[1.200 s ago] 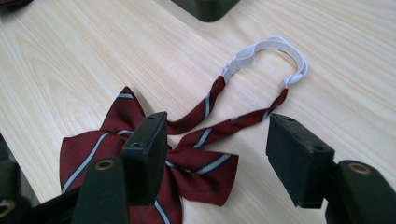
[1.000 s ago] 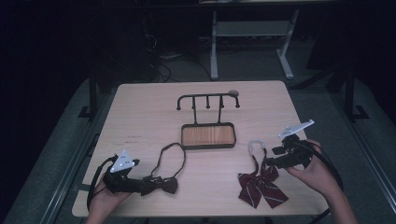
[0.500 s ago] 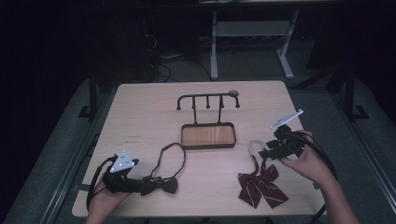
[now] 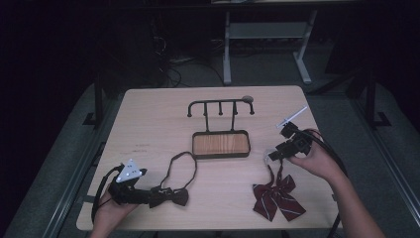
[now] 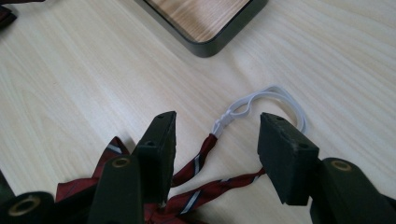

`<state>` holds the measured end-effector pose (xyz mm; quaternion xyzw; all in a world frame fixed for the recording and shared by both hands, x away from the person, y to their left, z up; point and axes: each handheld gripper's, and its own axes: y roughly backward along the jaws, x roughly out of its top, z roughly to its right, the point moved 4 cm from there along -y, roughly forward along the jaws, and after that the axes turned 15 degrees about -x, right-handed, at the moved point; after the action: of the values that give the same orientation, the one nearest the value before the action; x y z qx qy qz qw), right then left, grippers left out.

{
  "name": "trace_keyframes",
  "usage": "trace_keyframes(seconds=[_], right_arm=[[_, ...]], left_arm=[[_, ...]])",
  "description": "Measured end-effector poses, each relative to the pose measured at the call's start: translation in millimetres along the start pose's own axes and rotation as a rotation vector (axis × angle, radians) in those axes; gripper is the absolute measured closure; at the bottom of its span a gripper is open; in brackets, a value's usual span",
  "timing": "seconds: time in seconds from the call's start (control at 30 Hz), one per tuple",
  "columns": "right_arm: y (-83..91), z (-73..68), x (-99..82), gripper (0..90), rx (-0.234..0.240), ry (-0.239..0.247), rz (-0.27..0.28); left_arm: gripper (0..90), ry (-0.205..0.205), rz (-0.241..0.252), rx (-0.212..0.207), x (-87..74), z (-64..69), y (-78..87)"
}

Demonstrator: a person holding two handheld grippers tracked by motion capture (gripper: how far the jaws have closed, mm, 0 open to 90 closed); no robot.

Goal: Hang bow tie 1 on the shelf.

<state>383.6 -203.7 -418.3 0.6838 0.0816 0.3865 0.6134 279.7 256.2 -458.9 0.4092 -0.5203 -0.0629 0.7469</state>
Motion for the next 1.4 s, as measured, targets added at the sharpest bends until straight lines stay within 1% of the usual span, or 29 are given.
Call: trace_keyframes(seconds=[0.13,0.23,0.33,0.4,0.43,0.47,0.5,0.6,0.67,0.73,0.87,0.93,1.0,1.03,1.1,1.2,1.3,1.33,1.4], right_arm=[[-4.7,4.3,5.6,48.1,-0.008,-0.009,-0.017],[-11.5,10.8,6.4,49.7,0.008,-0.049,-0.041],[-18.2,19.7,5.1,51.7,-0.028,-0.090,-0.073],[-21.4,24.6,3.8,51.8,-0.033,-0.120,-0.075],[-22.8,25.8,2.5,51.8,-0.037,-0.132,-0.084],[-22.8,25.8,2.5,51.8,-0.037,-0.132,-0.084],[-26.6,27.5,-0.2,51.9,-0.047,-0.138,-0.102],[-31.2,28.4,-3.2,52.8,-0.056,-0.152,-0.118],[-35.1,30.6,-4.4,53.7,-0.074,-0.151,-0.139],[-38.5,32.0,-4.6,54.1,-0.063,-0.168,-0.155],[-44.1,33.5,-4.6,56.6,-0.080,-0.173,-0.186],[-46.1,34.4,-5.5,58.3,-0.101,-0.178,-0.204],[-47.2,34.6,-6.3,58.7,-0.104,-0.184,-0.212],[-48.2,35.3,-7.8,59.1,-0.109,-0.177,-0.219],[-47.9,34.6,-8.6,59.4,-0.099,-0.181,-0.218],[-48.1,33.8,-8.8,59.8,-0.106,-0.176,-0.225],[-51.2,31.2,-8.4,62.4,-0.107,-0.161,-0.242],[-52.0,30.9,-8.5,62.7,-0.103,-0.159,-0.244],[-53.8,30.5,-9.7,62.8,-0.101,-0.158,-0.255]], left_arm=[[21.7,0.000,0.001,-0.001,0.1,0.3,0.3],[21.7,0.004,-0.001,-0.004,-0.1,0.2,-0.6],[21.7,0.004,0.001,-0.004,1.0,0.6,-0.9],[21.7,-0.001,0.003,-0.005,2.1,0.5,-1.1],[21.7,-0.002,0.005,-0.007,2.4,0.6,-1.5],[21.7,-0.002,0.005,-0.007,2.4,0.6,-1.5],[21.7,-0.004,-0.004,-0.008,2.0,0.6,-2.6],[21.7,-0.002,-0.007,-0.013,1.3,0.7,-2.9],[21.7,-0.004,-0.003,-0.010,1.5,0.5,-2.1],[21.7,-0.002,0.001,-0.010,1.4,0.8,-1.4],[21.7,0.001,-0.002,-0.010,1.1,0.9,-1.6],[21.7,0.001,0.001,-0.013,1.4,1.0,-1.4],[21.7,0.003,0.003,-0.014,1.4,1.1,-1.3],[21.7,0.006,0.003,-0.014,1.1,1.1,-1.1],[21.7,0.005,0.003,-0.014,1.0,0.9,-1.4],[21.7,0.004,0.002,-0.014,1.1,1.0,-1.5],[21.7,-0.001,0.002,-0.015,1.5,1.4,-1.3],[21.7,0.005,0.010,-0.024,1.8,2.2,-1.2],[21.7,0.005,0.012,-0.028,2.4,3.3,-1.4]])
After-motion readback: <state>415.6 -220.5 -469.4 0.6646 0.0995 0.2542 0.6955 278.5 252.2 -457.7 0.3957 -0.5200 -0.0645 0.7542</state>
